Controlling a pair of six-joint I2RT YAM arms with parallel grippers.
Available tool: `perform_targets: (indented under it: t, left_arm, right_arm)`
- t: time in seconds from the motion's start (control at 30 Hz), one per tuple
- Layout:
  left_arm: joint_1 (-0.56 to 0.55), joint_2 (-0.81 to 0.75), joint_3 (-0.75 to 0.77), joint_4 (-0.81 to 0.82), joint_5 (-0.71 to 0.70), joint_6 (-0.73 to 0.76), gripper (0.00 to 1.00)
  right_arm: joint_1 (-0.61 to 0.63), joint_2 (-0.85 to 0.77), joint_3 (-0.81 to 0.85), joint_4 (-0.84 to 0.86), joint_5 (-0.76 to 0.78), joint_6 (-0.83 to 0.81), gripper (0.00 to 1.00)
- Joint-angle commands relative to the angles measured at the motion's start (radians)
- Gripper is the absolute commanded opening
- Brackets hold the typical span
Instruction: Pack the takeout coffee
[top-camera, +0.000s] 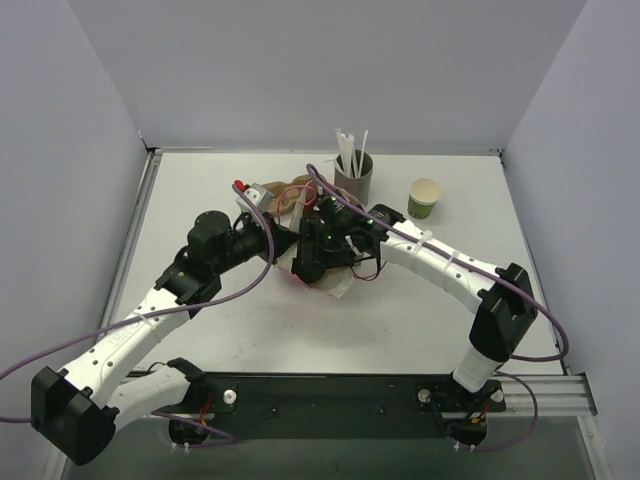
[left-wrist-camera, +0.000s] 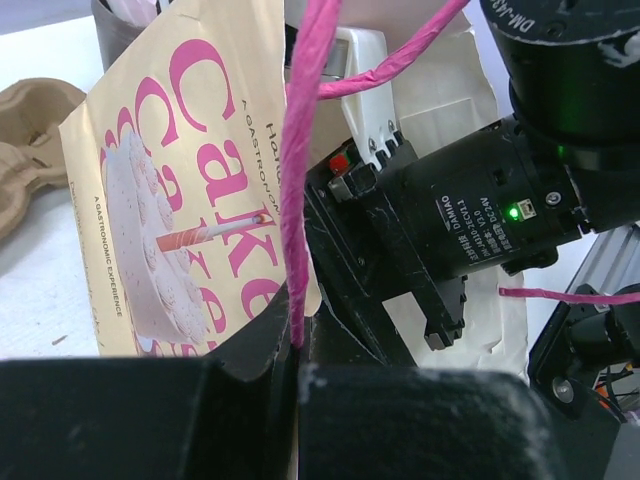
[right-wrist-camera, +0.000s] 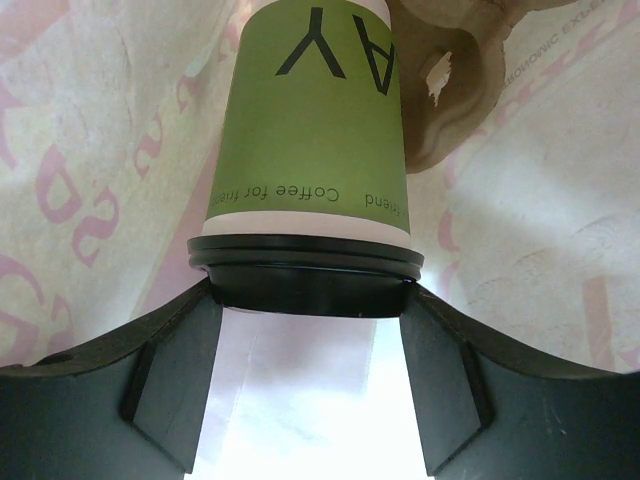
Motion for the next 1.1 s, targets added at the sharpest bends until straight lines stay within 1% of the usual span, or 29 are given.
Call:
perform_targets:
  t: [0.0,0.03,0.07,0.1,0.13,0.17,0.2,0.23,0.27,0.3,0.37,0.4,0.43,0.53,0.57,0.6,0.63,0.67,0.8,0.87,0.9,0.93,1.03,1.07]
  left_arm:
    - [0.008,0.006,0.047,0.030,0.043,-0.062,0.00]
    - [0.008,0.015,0.073,-0.046,0.029,-0.058,0.00]
    - [0.008,0.023,0.099,-0.083,0.015,-0.043,0.00]
    - [0.008,0.051,0.175,-0.132,-0.026,-0.034,0.00]
    - [0.008,0.071,0.220,-0.242,-0.043,-0.017,0.00]
    - [0.008,0.089,0.260,-0.293,-0.049,0.000,0.00]
    - [0.008,0.124,0.341,-0.339,-0.077,0.017,0.00]
    - [0.008,0.143,0.372,-0.436,-0.098,0.029,0.00]
    - [0.007,0.158,0.407,-0.476,-0.124,0.038,0.00]
    - [0.005,0.178,0.430,-0.511,-0.178,0.043,0.00]
    - [0.005,0.180,0.469,-0.558,-0.229,0.037,0.00]
    - [0.005,0.195,0.485,-0.588,-0.279,0.037,0.00]
    - [0.004,0.204,0.522,-0.645,-0.317,0.038,0.00]
    - [-0.002,0.220,0.542,-0.706,-0.394,0.058,0.00]
    - [-0.009,0.227,0.571,-0.731,-0.419,0.064,0.00]
    - [-0.016,0.249,0.588,-0.757,-0.471,0.070,0.00]
    - [-0.038,0.259,0.605,-0.803,-0.494,0.089,0.00]
    - [-0.047,0.270,0.640,-0.823,-0.514,0.096,0.00]
    - [-0.101,0.336,0.694,-0.903,-0.635,0.138,0.00]
    - [-0.113,0.351,0.712,-0.935,-0.646,0.146,0.00]
    - [-0.111,0.364,0.729,-0.947,-0.664,0.139,0.04]
    - [-0.113,0.370,0.737,-0.952,-0.674,0.138,0.17]
    - [-0.113,0.387,0.752,-0.967,-0.690,0.141,0.24]
    - [-0.114,0.391,0.752,-0.972,-0.700,0.142,0.31]
  right_arm:
    - [0.009,0.041,0.037,-0.038,0.011,-0.003,0.26]
    - [0.007,0.050,0.043,-0.042,0.015,0.002,0.26]
    - [0.006,0.075,0.054,-0.045,0.018,0.005,0.26]
    - [0.007,0.089,0.069,-0.050,0.015,0.007,0.26]
    - [0.004,0.105,0.106,-0.068,0.006,0.014,0.25]
    - [0.009,0.141,0.132,-0.078,0.003,0.016,0.25]
    - [0.009,0.156,0.153,-0.087,0.000,0.017,0.25]
    - [0.010,0.174,0.193,-0.110,-0.002,0.017,0.24]
    - [0.012,0.204,0.212,-0.119,0.001,0.013,0.24]
    - [0.013,0.221,0.229,-0.131,0.001,0.011,0.24]
    - [0.013,0.262,0.275,-0.166,-0.003,0.008,0.23]
    - [0.016,0.271,0.285,-0.179,-0.005,0.007,0.23]
    - [0.018,0.279,0.295,-0.183,-0.005,0.005,0.23]
    - [0.020,0.302,0.316,-0.190,-0.008,0.005,0.23]
    - [0.020,0.313,0.321,-0.193,-0.011,0.004,0.23]
    - [0.020,0.319,0.327,-0.194,-0.017,0.004,0.23]
    - [0.021,0.322,0.328,-0.196,-0.020,0.005,0.23]
    - [0.024,0.326,0.331,-0.194,-0.020,0.005,0.23]
    - [0.024,0.339,0.347,-0.199,-0.026,0.005,0.23]
    - [0.023,0.346,0.353,-0.202,-0.028,0.000,0.23]
    - [0.021,0.346,0.355,-0.202,-0.028,0.000,0.23]
    - [0.021,0.348,0.356,-0.202,-0.028,-0.003,0.23]
    - [0.020,0.354,0.353,-0.203,-0.032,-0.004,0.23]
    - [0.018,0.356,0.353,-0.205,-0.034,-0.004,0.23]
